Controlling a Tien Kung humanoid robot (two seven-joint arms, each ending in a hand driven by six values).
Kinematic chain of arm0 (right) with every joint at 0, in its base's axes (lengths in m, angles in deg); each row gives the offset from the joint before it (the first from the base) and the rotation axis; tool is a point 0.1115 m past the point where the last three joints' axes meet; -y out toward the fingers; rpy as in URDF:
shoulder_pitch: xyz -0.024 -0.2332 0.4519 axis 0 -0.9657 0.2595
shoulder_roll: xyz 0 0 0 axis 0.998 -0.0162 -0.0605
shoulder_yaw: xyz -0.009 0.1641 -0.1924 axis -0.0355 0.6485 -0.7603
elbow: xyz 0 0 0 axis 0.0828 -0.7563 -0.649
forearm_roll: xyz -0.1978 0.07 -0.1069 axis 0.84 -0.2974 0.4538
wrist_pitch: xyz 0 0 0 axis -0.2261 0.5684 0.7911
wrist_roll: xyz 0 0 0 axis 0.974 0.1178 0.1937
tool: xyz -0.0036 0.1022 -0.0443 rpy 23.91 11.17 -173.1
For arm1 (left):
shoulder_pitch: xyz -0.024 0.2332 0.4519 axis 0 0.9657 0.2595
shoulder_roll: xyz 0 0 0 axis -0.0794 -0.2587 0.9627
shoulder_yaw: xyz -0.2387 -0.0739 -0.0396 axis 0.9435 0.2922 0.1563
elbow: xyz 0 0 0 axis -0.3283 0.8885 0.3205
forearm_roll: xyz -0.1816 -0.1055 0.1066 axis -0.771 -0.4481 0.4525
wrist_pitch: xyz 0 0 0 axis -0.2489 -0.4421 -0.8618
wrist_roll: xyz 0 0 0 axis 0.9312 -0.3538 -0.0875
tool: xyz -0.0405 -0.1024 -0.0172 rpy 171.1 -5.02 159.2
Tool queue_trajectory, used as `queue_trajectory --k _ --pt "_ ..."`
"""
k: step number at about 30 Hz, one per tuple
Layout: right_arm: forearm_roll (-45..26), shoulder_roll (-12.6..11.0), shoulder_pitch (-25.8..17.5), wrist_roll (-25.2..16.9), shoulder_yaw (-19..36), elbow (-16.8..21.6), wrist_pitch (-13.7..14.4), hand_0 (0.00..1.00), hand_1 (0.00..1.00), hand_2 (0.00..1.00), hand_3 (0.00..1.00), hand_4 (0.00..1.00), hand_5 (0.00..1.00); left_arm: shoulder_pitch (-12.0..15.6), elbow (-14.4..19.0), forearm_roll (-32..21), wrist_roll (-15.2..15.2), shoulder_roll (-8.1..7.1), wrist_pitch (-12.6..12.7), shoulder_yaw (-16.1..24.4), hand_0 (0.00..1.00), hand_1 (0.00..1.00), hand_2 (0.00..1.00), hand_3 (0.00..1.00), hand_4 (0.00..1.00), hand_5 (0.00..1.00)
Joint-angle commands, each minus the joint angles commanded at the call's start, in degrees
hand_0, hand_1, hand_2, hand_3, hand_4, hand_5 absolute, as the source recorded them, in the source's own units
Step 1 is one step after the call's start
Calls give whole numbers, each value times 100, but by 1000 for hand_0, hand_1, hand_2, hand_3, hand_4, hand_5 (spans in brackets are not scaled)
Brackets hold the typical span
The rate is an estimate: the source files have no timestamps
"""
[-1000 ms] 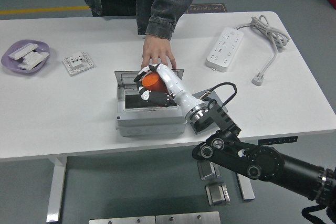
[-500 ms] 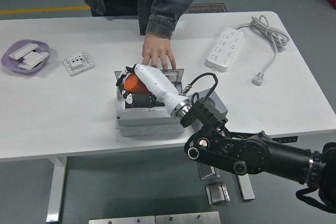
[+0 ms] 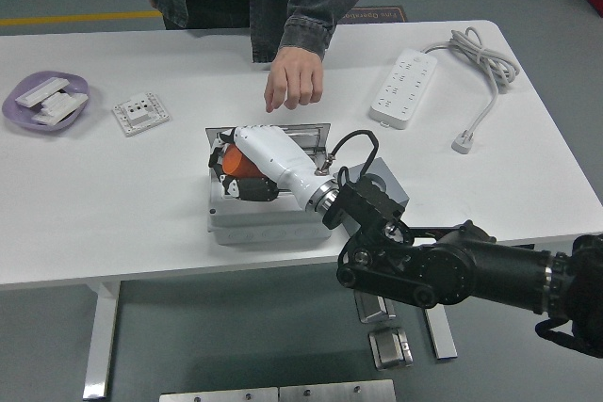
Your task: Pick up the cylinder from the cube,place it in the box,flap close box
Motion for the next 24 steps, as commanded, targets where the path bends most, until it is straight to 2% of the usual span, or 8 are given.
queue_trajectory --k 15,16,21,22,24 --pt "-28 -26 136 -172 -169 -319 -118 291 299 398 358 2 2 -35 12 -1 -2 -11 3 -28 695 675 612 603 591 191" --pt "-36 -31 142 -188 -178 -335 -117 413 433 499 561 208 2 -36 12 -2 -2 -11 4 -31 695 675 612 603 591 191" --pt "-37 -45 179 -292 -229 -437 -93 413 433 499 561 208 2 -45 10 -4 -3 -11 1 -43 695 675 612 603 591 191" --pt "-27 -45 184 -305 -235 -452 -89 494 565 606 680 511 43 -46 10 -4 -3 -11 1 -44 695 675 611 603 591 192" --pt "3 -45 193 -318 -250 -481 -87 494 565 606 680 511 43 -49 10 -2 -3 -10 1 -43 695 675 611 603 591 192"
